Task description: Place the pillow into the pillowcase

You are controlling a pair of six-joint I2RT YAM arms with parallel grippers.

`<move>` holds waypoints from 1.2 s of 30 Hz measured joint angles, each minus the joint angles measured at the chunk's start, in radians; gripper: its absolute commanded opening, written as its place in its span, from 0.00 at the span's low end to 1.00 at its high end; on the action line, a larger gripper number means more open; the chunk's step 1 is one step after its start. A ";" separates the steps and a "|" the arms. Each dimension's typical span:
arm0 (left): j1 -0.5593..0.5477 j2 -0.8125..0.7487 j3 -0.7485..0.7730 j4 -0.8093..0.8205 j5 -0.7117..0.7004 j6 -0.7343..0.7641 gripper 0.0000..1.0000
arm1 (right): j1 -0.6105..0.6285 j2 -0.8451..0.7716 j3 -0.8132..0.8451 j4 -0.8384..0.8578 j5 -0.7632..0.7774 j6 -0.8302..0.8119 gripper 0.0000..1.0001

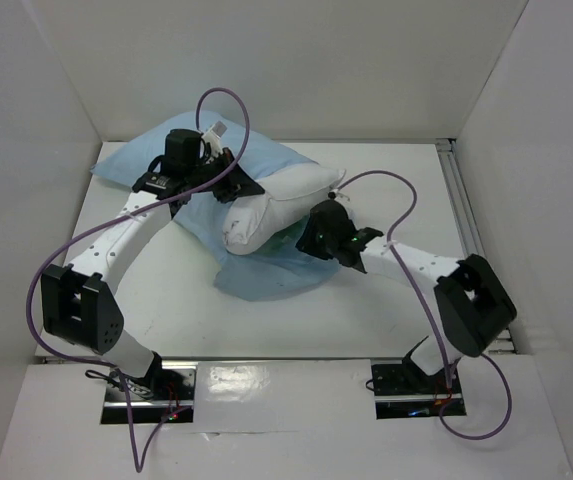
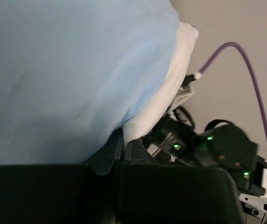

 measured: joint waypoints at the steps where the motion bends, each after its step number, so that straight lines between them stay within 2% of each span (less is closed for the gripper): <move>1: -0.002 0.000 0.001 0.000 -0.004 -0.002 0.00 | 0.013 0.035 0.000 0.018 0.019 0.011 0.45; 3: -0.003 0.000 0.002 0.001 -0.008 -0.003 0.00 | 0.033 0.101 0.001 0.065 0.057 0.029 0.54; 4: -0.004 0.000 0.002 0.000 -0.010 -0.003 0.00 | 0.040 0.138 0.004 0.083 0.082 0.039 0.67; 8: -0.005 0.003 0.013 -0.001 -0.013 -0.004 0.00 | 0.069 0.262 0.037 0.100 0.183 0.060 0.70; 11: -0.003 0.005 0.019 0.002 -0.012 -0.009 0.00 | 0.108 0.344 0.114 0.087 0.281 0.089 0.60; 14: 0.006 0.005 0.019 0.002 -0.010 -0.025 0.00 | 0.139 0.407 0.170 0.078 0.365 0.129 0.32; 15: 0.011 0.005 0.019 0.002 -0.007 -0.026 0.00 | 0.145 0.414 0.172 0.075 0.387 0.140 0.16; 17: 0.016 0.005 0.019 0.002 -0.002 -0.029 0.00 | 0.153 0.414 0.163 0.071 0.413 0.156 0.01; 22: 0.019 0.005 0.019 0.003 0.005 -0.029 0.00 | 0.161 0.364 0.109 0.042 0.454 0.175 0.00; 31: 0.024 0.006 0.019 0.006 0.010 -0.029 0.00 | 0.160 0.079 -0.031 -0.017 0.496 0.174 0.00; 36: 0.025 0.013 0.019 0.018 0.015 -0.042 0.00 | 0.160 -0.010 -0.071 -0.039 0.509 0.185 0.00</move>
